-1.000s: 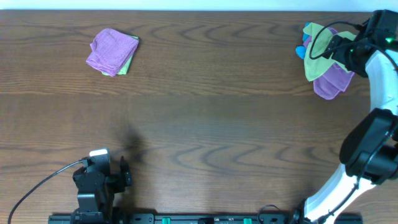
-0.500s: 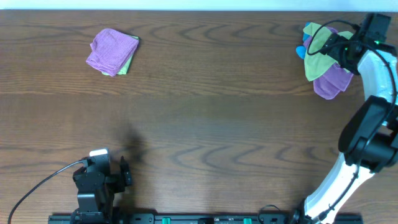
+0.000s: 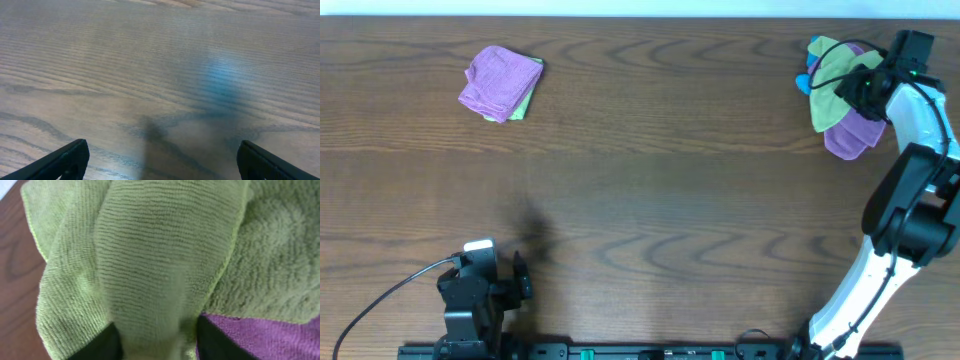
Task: Fold the cloth
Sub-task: 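Grasp the top green cloth on the pile with the right gripper, then lift the green cloth and drag it left to the table center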
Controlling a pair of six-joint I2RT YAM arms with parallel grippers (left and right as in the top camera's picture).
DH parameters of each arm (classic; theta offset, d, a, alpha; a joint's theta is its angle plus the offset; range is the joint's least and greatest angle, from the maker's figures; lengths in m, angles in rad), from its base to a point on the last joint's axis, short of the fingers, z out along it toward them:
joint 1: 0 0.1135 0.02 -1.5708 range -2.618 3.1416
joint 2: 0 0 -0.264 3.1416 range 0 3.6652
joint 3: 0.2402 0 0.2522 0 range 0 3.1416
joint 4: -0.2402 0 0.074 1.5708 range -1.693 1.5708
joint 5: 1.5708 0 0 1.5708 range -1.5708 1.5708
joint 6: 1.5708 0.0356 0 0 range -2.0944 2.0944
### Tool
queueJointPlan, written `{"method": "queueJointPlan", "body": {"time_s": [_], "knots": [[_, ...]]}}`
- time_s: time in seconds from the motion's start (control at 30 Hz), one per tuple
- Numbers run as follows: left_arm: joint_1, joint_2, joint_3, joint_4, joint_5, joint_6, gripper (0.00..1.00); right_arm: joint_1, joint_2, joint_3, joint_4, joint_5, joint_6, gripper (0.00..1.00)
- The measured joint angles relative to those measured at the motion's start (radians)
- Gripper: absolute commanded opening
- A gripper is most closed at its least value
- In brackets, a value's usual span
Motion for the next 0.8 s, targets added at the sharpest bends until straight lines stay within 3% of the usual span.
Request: {"method": "queueJointPlan", "body": {"time_s": [0.07, 0.2, 0.57, 0.8], "knots": [[0.0, 0.0, 0.0, 0.0, 0.0, 0.0, 0.96, 0.0, 0.0, 0.0, 0.002, -0.004, 0.002, 0.27], [0.0, 0.0, 0.0, 0.0, 0.0, 0.0, 0.95, 0.0, 0.0, 0.0, 0.007, -0.008, 0.01, 0.01], [0.0, 0.0, 0.0, 0.0, 0.0, 0.0, 0.95, 0.0, -0.023, 0.0, -0.011, -0.03, -0.027, 0.01], [0.0, 0.0, 0.0, 0.0, 0.0, 0.0, 0.95, 0.004, -0.216, 0.0, -0.083, -0.032, -0.122, 0.01]]}}
